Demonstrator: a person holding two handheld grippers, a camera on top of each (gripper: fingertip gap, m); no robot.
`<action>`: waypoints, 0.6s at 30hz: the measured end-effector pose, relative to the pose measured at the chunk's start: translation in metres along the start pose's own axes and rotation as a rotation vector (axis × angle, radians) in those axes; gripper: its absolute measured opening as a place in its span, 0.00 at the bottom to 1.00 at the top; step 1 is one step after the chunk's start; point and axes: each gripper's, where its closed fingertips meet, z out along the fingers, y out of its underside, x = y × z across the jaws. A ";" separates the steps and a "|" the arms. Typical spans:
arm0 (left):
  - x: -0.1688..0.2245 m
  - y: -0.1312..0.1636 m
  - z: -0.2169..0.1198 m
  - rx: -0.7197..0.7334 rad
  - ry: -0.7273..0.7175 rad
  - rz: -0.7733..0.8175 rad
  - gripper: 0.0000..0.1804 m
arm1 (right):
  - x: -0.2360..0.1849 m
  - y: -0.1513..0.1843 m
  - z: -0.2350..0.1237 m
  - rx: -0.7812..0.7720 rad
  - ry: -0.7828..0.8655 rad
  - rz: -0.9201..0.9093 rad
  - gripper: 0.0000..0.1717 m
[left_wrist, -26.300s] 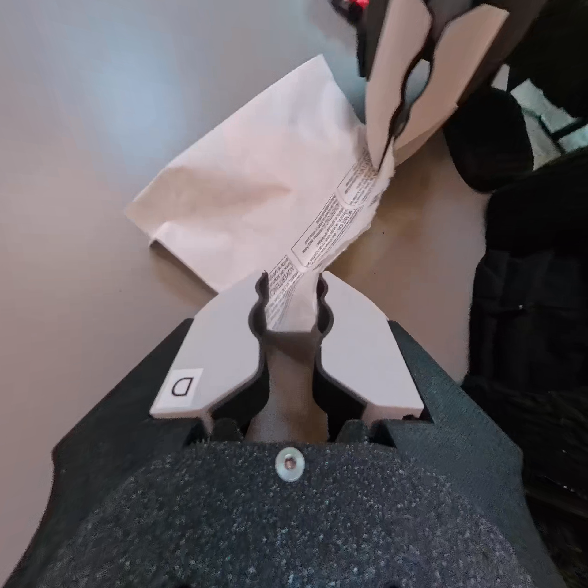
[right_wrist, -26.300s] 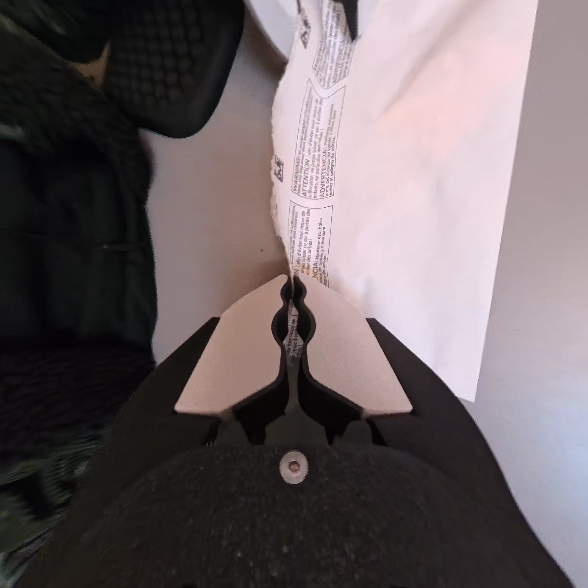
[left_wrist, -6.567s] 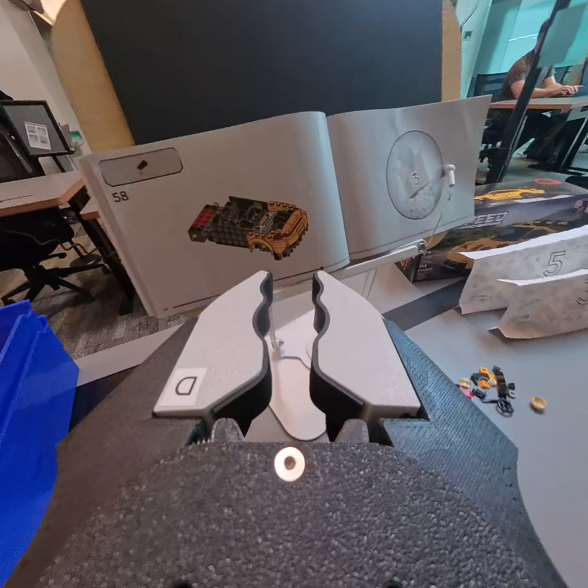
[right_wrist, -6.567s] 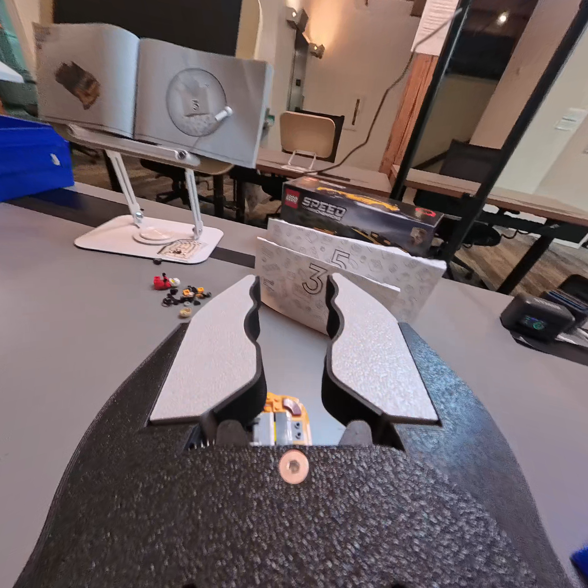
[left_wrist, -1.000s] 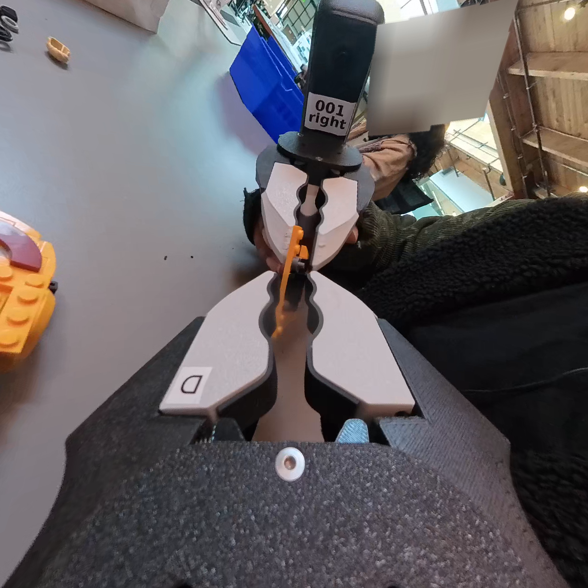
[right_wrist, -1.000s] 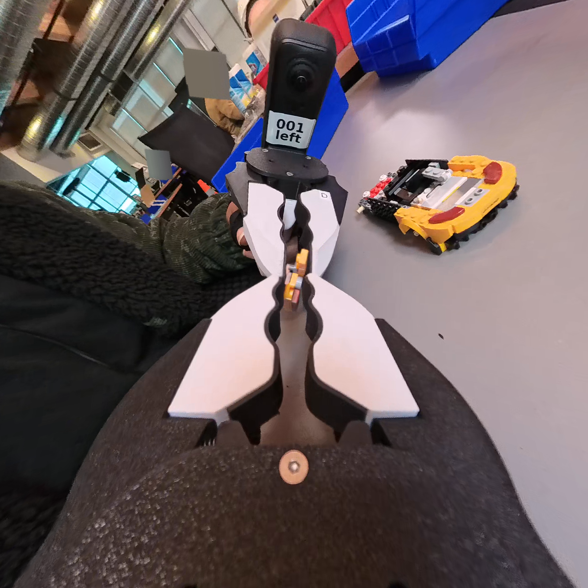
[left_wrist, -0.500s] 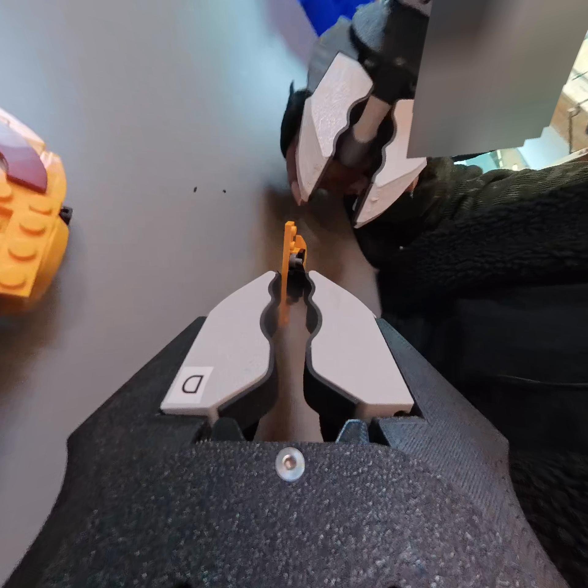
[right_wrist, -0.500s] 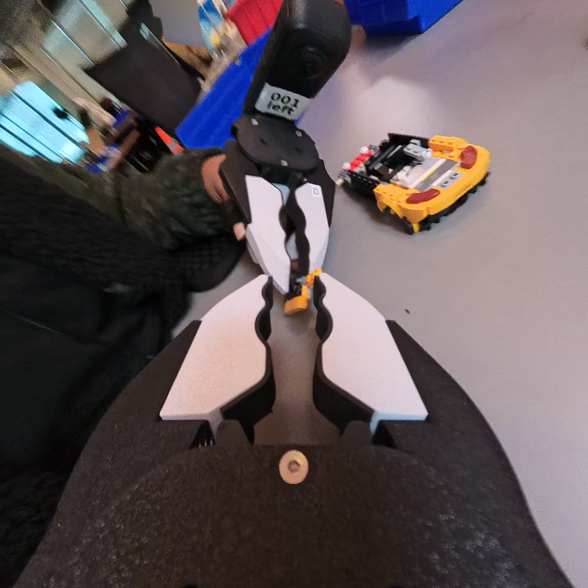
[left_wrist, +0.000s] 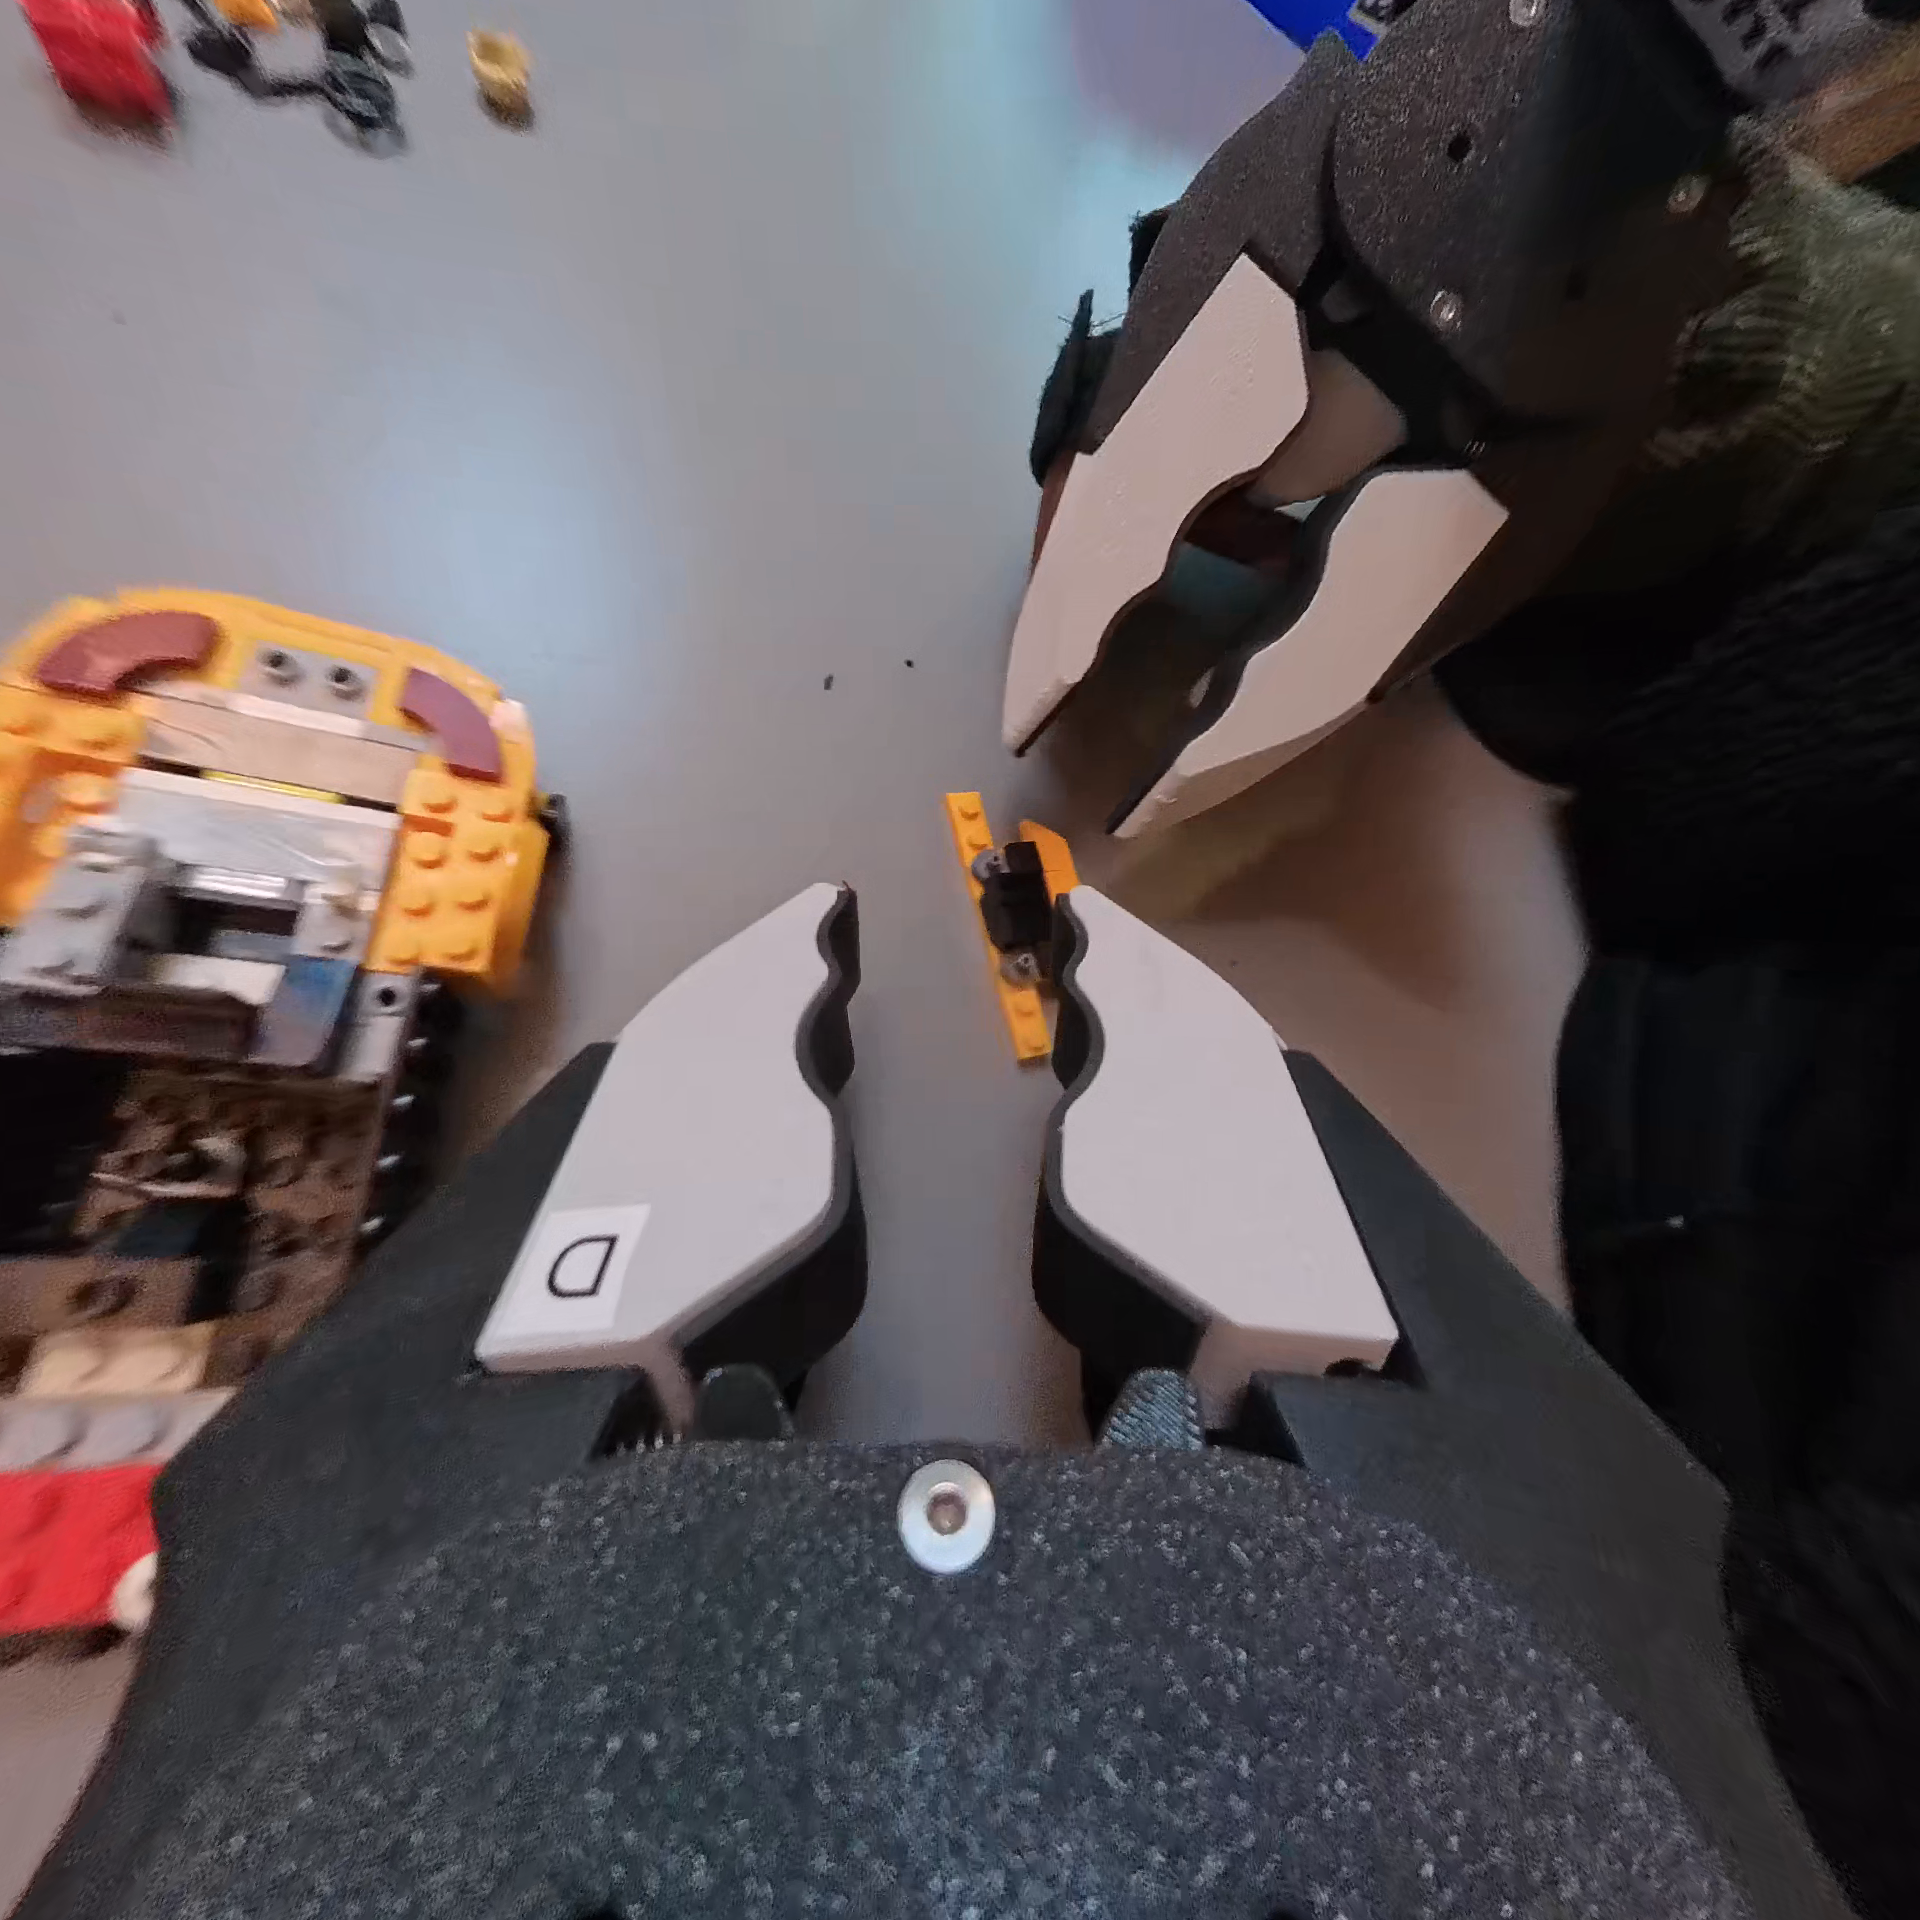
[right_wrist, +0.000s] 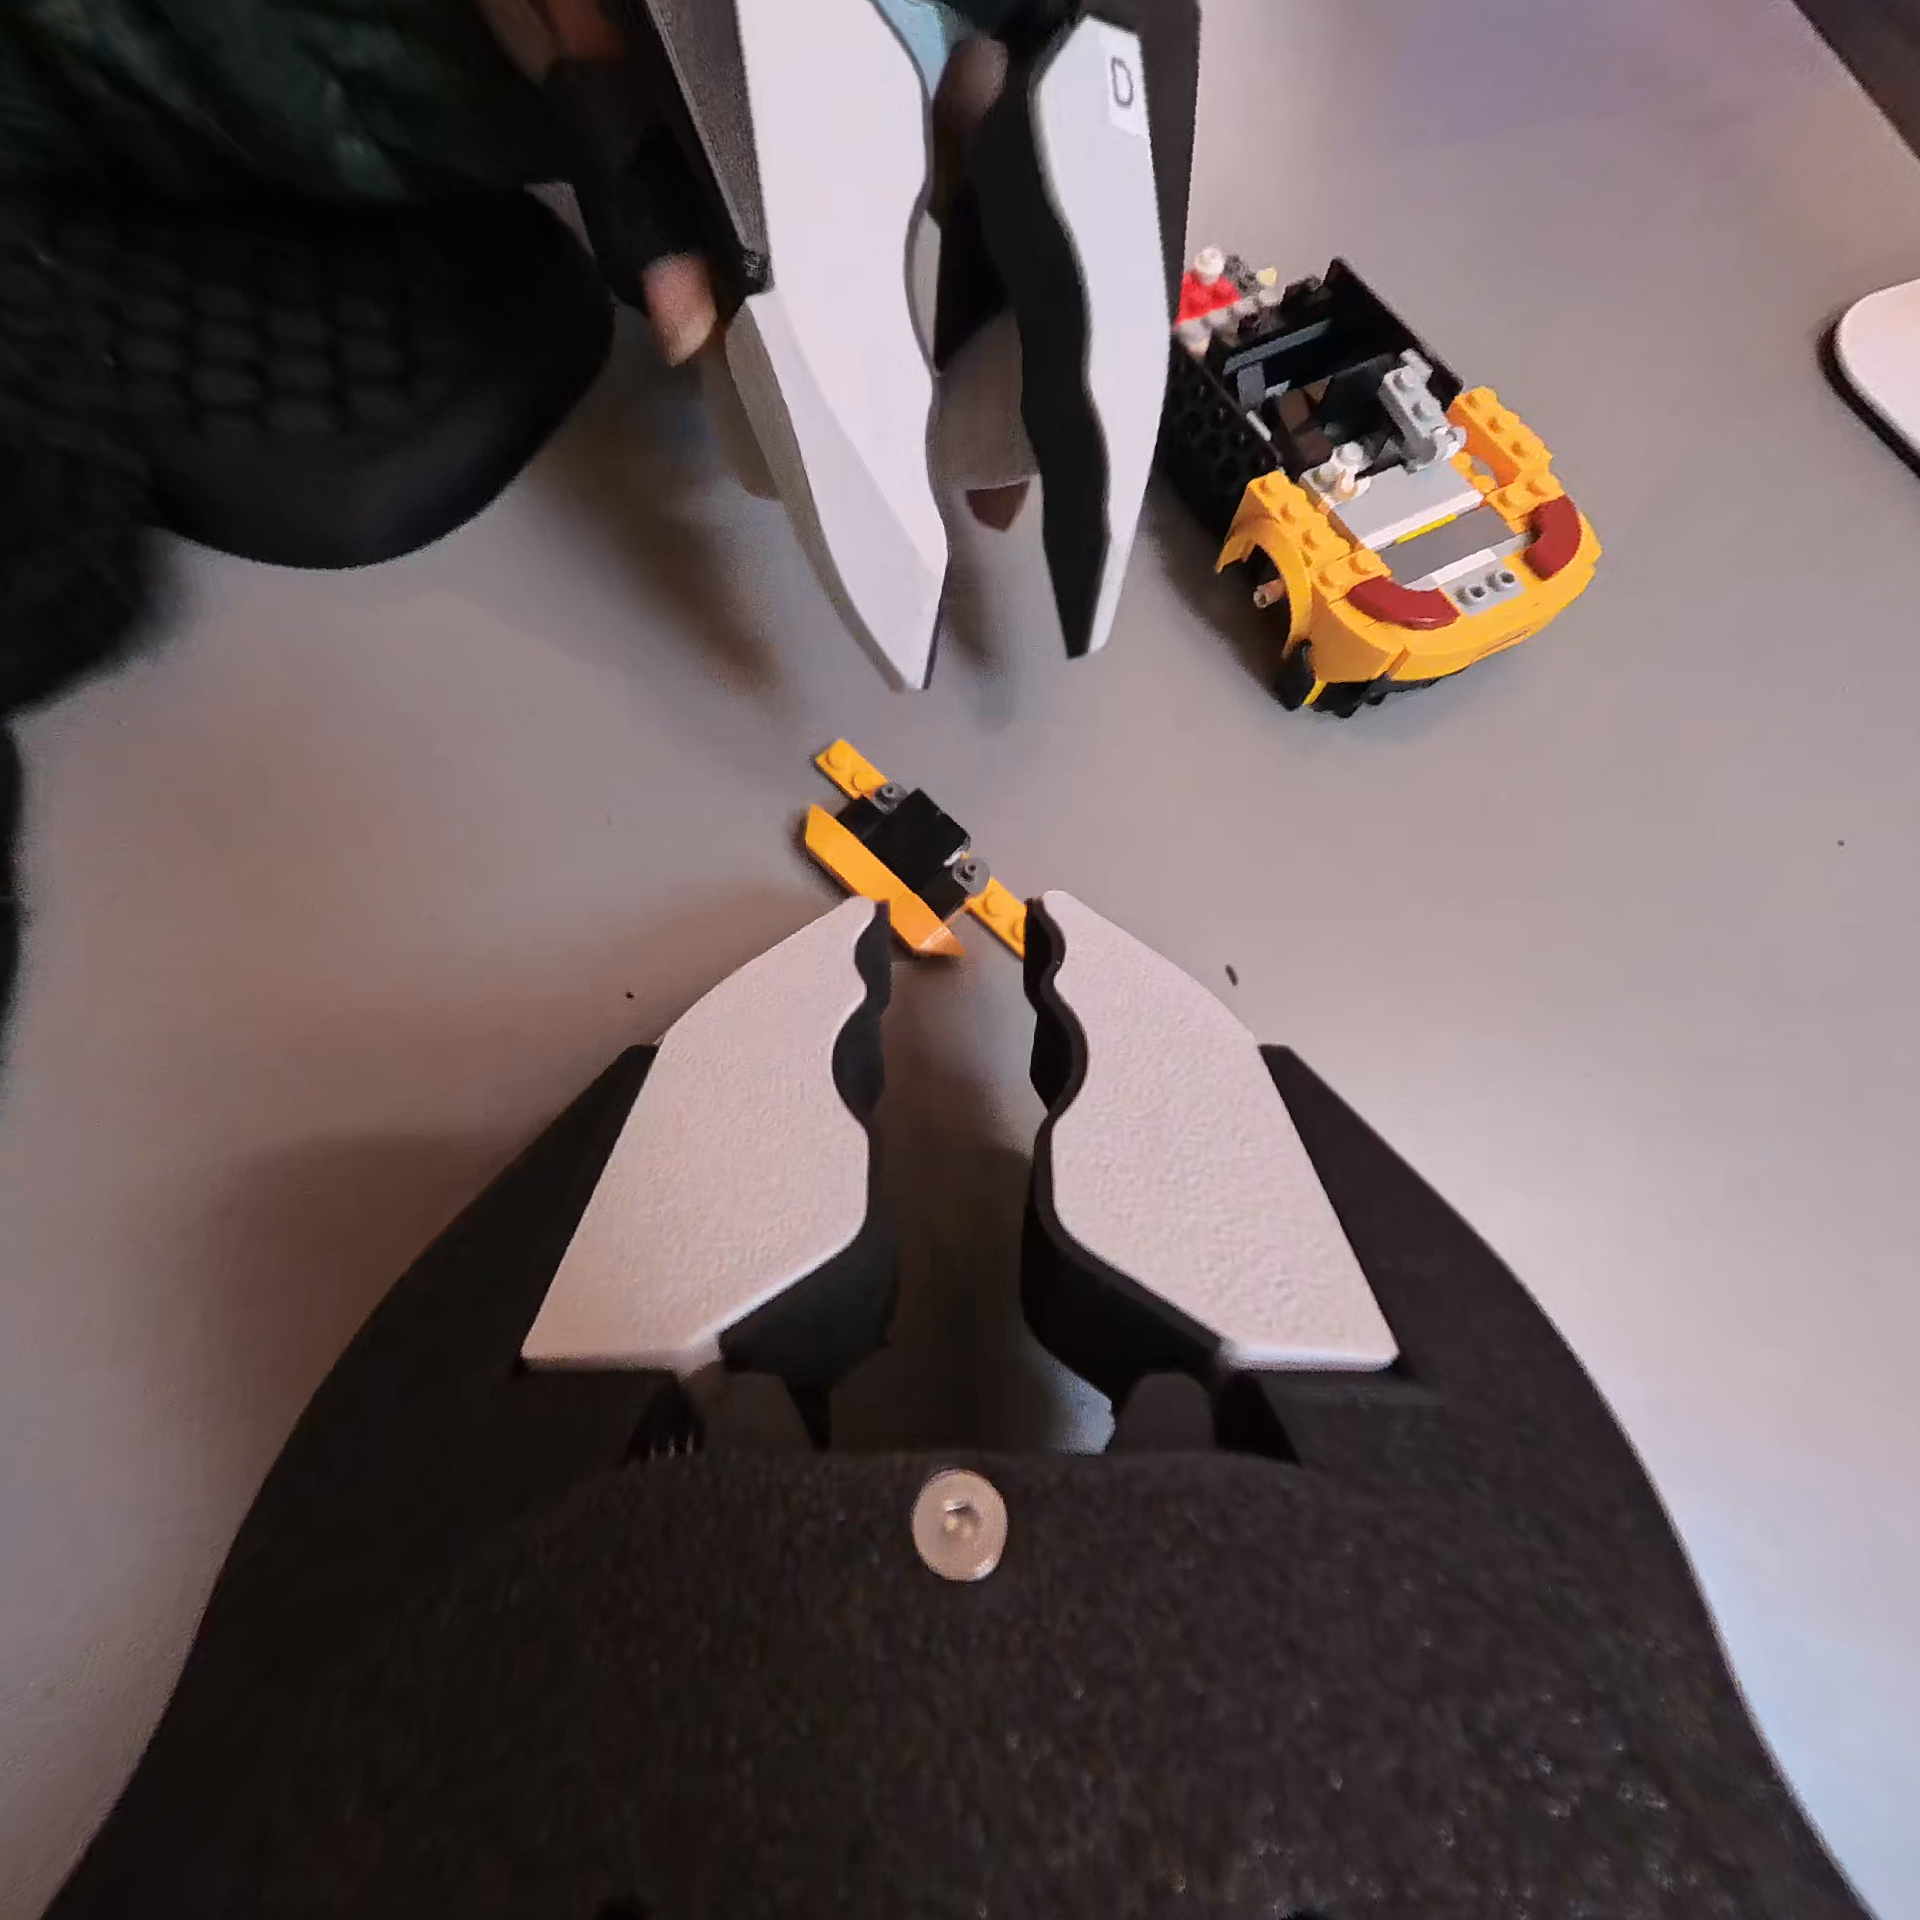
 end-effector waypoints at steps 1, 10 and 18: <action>-0.003 -0.001 -0.004 0.004 -0.030 0.035 0.20 | -0.001 -0.003 -0.001 0.013 -0.011 -0.002 0.15; 0.006 0.022 -0.001 -0.140 -0.085 0.254 0.20 | -0.013 -0.004 0.014 -0.159 -0.156 -0.298 0.22; 0.018 0.033 0.025 -0.213 -0.078 0.289 0.20 | -0.013 0.004 0.027 -0.297 -0.279 -0.424 0.16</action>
